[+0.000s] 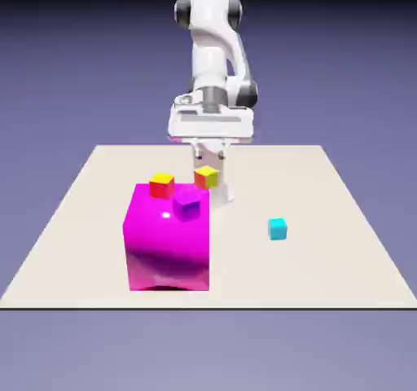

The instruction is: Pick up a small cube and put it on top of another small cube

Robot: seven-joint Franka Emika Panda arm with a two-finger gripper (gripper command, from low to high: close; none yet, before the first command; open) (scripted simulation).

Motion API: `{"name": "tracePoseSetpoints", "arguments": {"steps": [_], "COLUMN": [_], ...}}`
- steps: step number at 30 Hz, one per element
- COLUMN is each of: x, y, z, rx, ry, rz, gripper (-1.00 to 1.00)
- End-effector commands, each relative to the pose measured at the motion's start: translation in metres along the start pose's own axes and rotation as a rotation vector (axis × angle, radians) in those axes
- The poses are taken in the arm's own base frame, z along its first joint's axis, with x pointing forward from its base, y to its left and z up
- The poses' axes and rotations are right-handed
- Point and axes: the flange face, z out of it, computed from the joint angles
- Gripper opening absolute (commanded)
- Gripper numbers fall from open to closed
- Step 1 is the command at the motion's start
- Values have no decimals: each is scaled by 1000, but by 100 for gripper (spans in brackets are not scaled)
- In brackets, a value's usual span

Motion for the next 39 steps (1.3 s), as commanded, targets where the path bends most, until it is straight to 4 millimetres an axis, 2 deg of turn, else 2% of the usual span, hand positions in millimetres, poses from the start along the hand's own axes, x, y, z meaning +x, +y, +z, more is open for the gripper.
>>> {"name": "tracePoseSetpoints", "arguments": {"steps": [1, 7, 12, 17, 23, 24, 29, 30, 31, 32, 37, 39], "x": [-15, -120, -216, -310, -407, -407, -423, -424, -424, -424, -407, -407], "y": [-9, -49, -62, -54, -23, -23, 22, 23, 23, 23, -22, -23], "z": [11, 62, 86, 94, 91, 91, 138, 138, 138, 138, 92, 91], "rx": [-17, -125, -224, -337, -495, -495, -495, -495, -495, -495, -495, -495], "ry": [-53, -341, -541, -698, -820, -820, -820, -820, -820, -820, -820, -820], "rz": [-60, -445, -792, -1157, -1600, -1600, -1600, -1600, -1600, -1600, -1600, -1600], "gripper": [0, 0, 0, 0, 0, 0, 0, 0, -100, -100, -100, -100]}}
